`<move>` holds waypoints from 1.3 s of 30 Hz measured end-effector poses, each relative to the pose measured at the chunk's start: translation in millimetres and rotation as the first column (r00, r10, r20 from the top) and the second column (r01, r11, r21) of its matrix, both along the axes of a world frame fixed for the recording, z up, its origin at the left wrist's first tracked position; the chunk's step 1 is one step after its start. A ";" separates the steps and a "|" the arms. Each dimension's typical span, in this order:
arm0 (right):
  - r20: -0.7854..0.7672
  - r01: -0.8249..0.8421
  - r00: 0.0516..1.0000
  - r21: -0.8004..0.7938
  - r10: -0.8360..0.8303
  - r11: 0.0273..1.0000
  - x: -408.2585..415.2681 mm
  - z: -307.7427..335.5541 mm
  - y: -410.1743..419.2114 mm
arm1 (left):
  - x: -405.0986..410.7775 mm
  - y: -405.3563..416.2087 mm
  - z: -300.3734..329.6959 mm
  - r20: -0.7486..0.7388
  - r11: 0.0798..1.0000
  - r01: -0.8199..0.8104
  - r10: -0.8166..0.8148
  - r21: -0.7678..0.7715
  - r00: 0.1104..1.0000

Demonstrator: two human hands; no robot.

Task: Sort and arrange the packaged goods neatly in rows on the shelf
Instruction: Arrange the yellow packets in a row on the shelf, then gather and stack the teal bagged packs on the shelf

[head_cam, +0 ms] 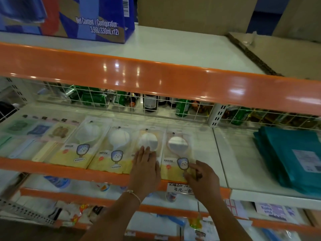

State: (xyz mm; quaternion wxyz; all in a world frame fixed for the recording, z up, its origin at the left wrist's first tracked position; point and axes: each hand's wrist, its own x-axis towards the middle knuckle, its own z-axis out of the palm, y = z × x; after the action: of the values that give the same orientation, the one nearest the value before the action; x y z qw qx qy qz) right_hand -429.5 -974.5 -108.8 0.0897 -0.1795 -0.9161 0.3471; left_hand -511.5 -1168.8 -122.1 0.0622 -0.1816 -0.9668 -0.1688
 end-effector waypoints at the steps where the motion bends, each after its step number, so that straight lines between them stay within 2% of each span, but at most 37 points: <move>1: -0.002 0.010 1.000 -0.016 -0.010 1.000 -0.5 0.6 1.0 | 0.3 -0.3 0.8 0.008 1.000 0.002 -0.002 -0.001 1.000; 5: -0.001 0.029 1.000 -0.087 -0.029 0.996 -2.2 2.9 4.0 | 2.9 -1.1 5.0 0.013 1.000 0.008 -0.008 -0.008 1.000; 13: 0.026 -0.008 1.000 -0.017 0.009 1.000 -2.2 -2.8 3.3 | 4.7 1.8 12.8 0.086 1.000 0.007 -0.005 -0.020 0.996; 24: -0.013 0.021 1.000 -0.038 -0.021 0.999 0.5 0.1 0.1 | 6.6 1.0 15.3 0.099 1.000 0.013 -0.014 0.006 0.995; 27: -0.037 0.054 0.998 -0.090 -0.057 0.994 2.4 4.1 -0.6 | 10.3 1.7 18.1 0.084 0.999 0.016 -0.020 0.045 0.996; 31: -0.072 0.103 0.990 -0.248 -0.124 0.963 2.9 20.4 0.6 | 12.4 12.0 24.4 0.059 0.991 0.082 -0.089 0.102 0.994; 35: -0.138 0.145 0.970 -0.328 -0.199 0.934 2.9 36.0 17.8 | 15.0 36.9 49.9 0.032 0.974 0.139 -0.147 0.177 0.989; 39: -0.197 0.128 0.962 -0.277 -0.187 0.952 9.3 56.3 51.3 | 18.3 75.3 75.0 0.004 0.941 0.231 -0.240 0.246 0.971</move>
State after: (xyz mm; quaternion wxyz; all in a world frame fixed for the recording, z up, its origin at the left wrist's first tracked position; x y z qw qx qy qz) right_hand -420.2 -923.2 -52.5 0.1940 -0.2230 -0.8292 0.4744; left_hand -493.1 -1093.5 -47.1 0.0468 -0.2839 -0.9109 -0.2958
